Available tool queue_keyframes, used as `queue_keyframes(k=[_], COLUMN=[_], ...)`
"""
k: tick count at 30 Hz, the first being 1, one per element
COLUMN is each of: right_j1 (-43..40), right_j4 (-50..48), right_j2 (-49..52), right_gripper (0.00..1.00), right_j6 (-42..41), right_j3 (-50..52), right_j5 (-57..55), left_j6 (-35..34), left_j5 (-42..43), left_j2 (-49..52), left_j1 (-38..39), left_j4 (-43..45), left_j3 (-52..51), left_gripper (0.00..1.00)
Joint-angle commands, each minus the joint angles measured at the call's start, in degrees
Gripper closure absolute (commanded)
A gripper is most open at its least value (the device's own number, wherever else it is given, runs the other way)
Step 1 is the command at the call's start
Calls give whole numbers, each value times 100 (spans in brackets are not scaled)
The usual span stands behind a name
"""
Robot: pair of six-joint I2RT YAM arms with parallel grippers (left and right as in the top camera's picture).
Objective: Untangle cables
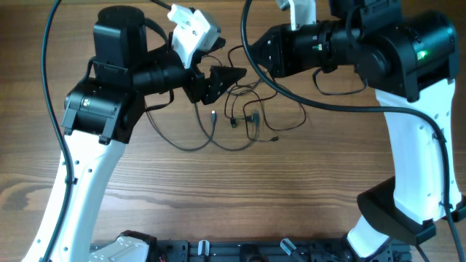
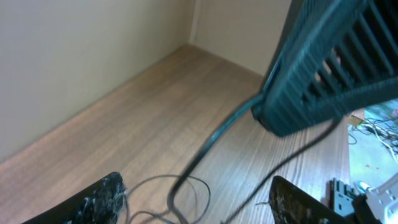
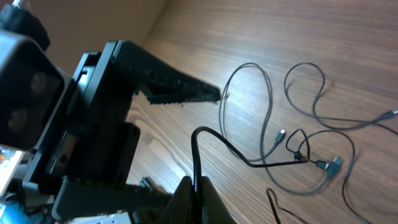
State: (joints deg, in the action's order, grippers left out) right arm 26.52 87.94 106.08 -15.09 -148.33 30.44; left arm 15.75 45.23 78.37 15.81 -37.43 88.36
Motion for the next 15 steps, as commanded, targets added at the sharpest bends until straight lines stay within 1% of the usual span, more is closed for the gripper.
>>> queue_keyframes(k=[1, 3, 4, 5, 7, 9, 11, 13, 15], right_j1=[-4, -2, -2, -2, -2, -2, -2, -4, -4], right_j4=[114, 144, 127, 116, 31, -127, -162, -199, -166], right_j2=[210, 317, 393, 437, 461, 461, 461, 461, 461], right_gripper=[96, 96, 96, 96, 96, 96, 96, 96, 96], right_j6=[-15, -24, -177, -170, -162, -170, -181, -175, -142], right_j3=[-7, -7, -7, -7, -7, -7, -7, -7, -7], right_j5=[271, 271, 278, 415, 575, 575, 734, 933, 929], left_j6=[-175, -313, -315, -313, -313, -254, -247, -247, -247], left_j5=[-17, -9, -9, -11, -11, -26, -278, -660, -680], left_j2=[-20, -20, -20, -20, -20, 11, 81, 175, 195], left_j1=[22, 22, 22, 22, 22, 22, 20, 15, 15], left_j4=[295, 365, 356, 328, 229, -24, -195, -313, -267], left_j3=[55, 55, 52, 55, 52, 52, 52, 52, 52], left_gripper=[25, 31, 34, 41, 41, 37, 38, 40, 40])
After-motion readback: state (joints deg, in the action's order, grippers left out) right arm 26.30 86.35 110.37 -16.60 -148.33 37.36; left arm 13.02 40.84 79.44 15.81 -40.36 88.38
